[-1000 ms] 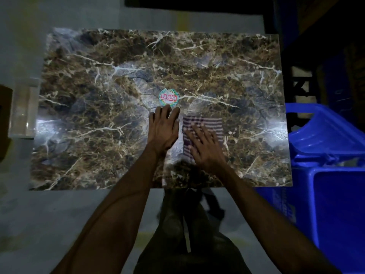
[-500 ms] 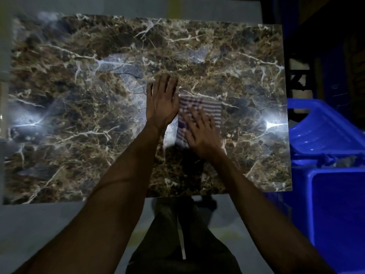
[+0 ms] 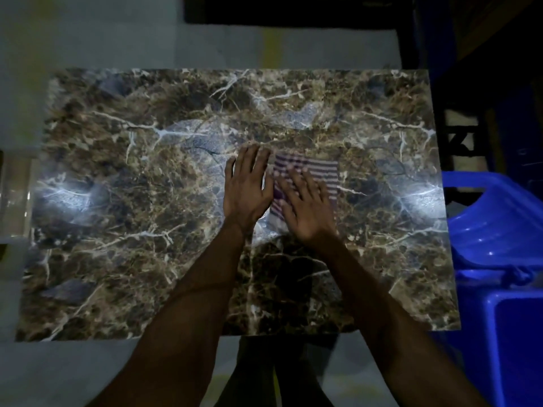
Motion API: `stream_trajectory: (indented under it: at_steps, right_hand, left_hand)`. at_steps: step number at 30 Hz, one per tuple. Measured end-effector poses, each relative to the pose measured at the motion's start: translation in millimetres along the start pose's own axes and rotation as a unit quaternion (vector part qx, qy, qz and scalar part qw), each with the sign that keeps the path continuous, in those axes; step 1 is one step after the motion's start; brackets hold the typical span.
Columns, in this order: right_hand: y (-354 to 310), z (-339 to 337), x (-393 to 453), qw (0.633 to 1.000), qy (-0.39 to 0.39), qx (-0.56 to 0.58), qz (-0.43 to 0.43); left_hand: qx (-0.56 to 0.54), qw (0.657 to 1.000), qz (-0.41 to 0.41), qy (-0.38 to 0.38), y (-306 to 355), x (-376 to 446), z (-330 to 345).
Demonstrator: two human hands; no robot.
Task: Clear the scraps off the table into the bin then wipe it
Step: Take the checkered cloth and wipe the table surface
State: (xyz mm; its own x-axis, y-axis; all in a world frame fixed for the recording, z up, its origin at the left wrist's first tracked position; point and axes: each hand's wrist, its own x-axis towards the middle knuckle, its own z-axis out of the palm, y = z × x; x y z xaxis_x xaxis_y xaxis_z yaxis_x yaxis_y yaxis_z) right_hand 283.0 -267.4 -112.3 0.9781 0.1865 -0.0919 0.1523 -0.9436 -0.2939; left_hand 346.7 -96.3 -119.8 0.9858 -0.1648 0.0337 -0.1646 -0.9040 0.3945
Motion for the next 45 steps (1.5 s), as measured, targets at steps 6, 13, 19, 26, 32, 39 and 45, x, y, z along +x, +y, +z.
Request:
stream_trajectory:
  at_steps: [6, 13, 19, 26, 32, 39, 45]
  right_hand:
    - [51.5, -23.2, -12.1, 0.998, -0.021, 0.004, 0.056]
    - [17.5, -14.6, 53.6, 0.998, 0.013, 0.01, 0.054]
    - [35.3, -14.2, -14.0, 0.999, -0.028, -0.01, -0.019]
    - [52.8, -29.4, 41.1, 0.993, 0.019, 0.011, 0.115]
    - [8.5, -16.9, 36.4, 0.999, -0.02, -0.023, 0.036]
    - [50.8, -23.9, -10.0, 0.997, -0.012, -0.009, 0.069]
    - [23.6, -21.9, 72.2, 0.996, 0.017, 0.005, 0.093]
  left_hand:
    - [-0.004, 1.0, -0.005, 0.01, 0.3, 0.9, 2.0]
    - [0.003, 0.999, 0.002, 0.033, -1.4, 0.4, 4.5]
    - [0.001, 1.0, 0.005, 0.026, -1.4, 0.9, 3.5]
    - [0.002, 1.0, 0.003, 0.028, -0.5, 0.4, 3.5]
    - [-0.04, 0.999, -0.011, 0.034, -2.0, 0.3, 3.9]
    - [-0.033, 0.999, -0.017, 0.027, -3.2, 0.3, 4.7]
    - [-0.023, 0.999, -0.008, 0.03, -3.4, 0.6, 4.0]
